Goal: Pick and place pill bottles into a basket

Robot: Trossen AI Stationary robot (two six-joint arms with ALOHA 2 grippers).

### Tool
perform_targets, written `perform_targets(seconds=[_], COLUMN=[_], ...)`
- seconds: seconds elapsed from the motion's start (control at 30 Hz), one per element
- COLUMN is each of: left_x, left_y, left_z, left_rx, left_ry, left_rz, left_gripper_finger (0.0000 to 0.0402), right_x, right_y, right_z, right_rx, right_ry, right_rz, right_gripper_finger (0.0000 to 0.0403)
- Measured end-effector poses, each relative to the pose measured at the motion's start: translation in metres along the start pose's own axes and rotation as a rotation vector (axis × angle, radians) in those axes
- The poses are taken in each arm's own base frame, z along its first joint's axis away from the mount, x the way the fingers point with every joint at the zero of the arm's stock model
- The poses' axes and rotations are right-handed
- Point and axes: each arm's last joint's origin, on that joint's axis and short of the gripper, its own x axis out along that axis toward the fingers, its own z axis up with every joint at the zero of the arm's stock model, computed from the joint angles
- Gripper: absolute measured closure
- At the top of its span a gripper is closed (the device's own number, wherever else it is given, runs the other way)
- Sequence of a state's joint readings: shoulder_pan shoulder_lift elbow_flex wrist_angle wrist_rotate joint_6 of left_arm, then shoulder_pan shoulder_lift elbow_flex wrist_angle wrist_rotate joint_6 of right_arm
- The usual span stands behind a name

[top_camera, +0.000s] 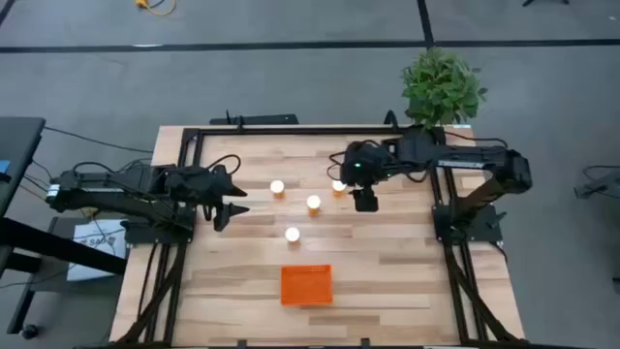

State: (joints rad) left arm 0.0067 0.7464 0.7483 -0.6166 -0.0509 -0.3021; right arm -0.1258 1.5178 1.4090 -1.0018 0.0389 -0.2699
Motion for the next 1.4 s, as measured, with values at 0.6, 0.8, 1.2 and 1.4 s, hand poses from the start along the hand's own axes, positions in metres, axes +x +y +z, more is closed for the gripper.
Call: perform_targets(seconds=[0.6, 0.8, 1.2, 1.4], left_x=[0.0, 0.0, 0.0, 0.0], left_y=[0.0, 0.001, 0.001, 0.001], left_z=[0.0, 0.0, 0.0, 0.0], left_rx=[-0.009, -0.014, -0.016, -0.016], left_ry=[0.0, -0.008, -0.011, -0.011], left_rz=[0.008, 0.034, 0.042, 0.041], left_gripper_finger=[0.0173, 0.0173, 0.0173, 0.0173], right_x=[0.042, 0.041, 0.041, 0.041], right_y=[-0.005, -0.008, -0.01, -0.018], right_z=[0.028, 0.03, 0.027, 0.024], right_rx=[-0.157, -0.174, -0.144, -0.126], right_ry=[0.192, 0.208, 0.218, 0.229], right_rz=[0.001, -0.117, -0.08, -0.08], right_gripper_finger=[0.0153, 0.0154, 0.0143, 0.0107])
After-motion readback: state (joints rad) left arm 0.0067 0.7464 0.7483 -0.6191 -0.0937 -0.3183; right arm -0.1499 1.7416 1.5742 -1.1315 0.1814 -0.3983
